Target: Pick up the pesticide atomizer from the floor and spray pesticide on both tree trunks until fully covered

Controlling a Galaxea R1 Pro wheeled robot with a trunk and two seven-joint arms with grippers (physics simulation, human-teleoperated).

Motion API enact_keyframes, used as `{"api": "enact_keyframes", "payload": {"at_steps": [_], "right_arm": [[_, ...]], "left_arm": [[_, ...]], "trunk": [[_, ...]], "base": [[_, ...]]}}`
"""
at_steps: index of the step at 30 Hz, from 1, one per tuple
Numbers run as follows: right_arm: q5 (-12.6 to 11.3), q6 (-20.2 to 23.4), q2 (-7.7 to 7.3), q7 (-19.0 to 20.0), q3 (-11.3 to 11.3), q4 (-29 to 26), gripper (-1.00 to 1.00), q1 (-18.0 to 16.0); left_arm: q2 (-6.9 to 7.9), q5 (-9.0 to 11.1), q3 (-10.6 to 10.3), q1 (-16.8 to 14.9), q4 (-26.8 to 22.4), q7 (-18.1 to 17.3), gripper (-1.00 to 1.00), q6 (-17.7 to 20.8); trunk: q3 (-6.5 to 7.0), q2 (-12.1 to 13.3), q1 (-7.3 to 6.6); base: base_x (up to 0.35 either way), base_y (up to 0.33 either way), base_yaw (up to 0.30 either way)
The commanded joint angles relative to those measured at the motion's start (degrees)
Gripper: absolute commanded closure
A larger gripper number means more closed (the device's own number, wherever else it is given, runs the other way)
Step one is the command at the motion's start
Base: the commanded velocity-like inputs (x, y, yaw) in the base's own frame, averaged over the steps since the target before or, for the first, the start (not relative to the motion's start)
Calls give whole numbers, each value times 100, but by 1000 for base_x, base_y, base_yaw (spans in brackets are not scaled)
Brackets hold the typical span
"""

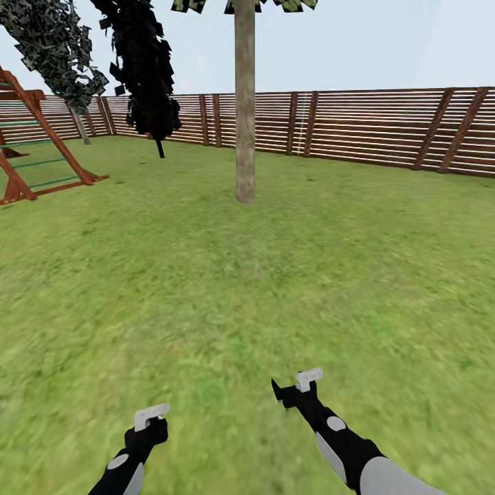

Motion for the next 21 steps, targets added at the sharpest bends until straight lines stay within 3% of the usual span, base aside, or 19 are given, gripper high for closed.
{"api": "enact_keyframes", "payload": {"at_steps": [1,21], "right_arm": [[-61,-23,-2,24,27,9,-100,-6],[-78,-23,23,33,29,9,-100,-6]], "left_arm": [[-6,-60,48,-5,1,-32,100,-18],[2,-63,47,-5,-10,-32,100,-18]], "trunk": [[-4,-2,3],[-4,-2,3]], "base": [[340,0,0],[340,0,0]]}}
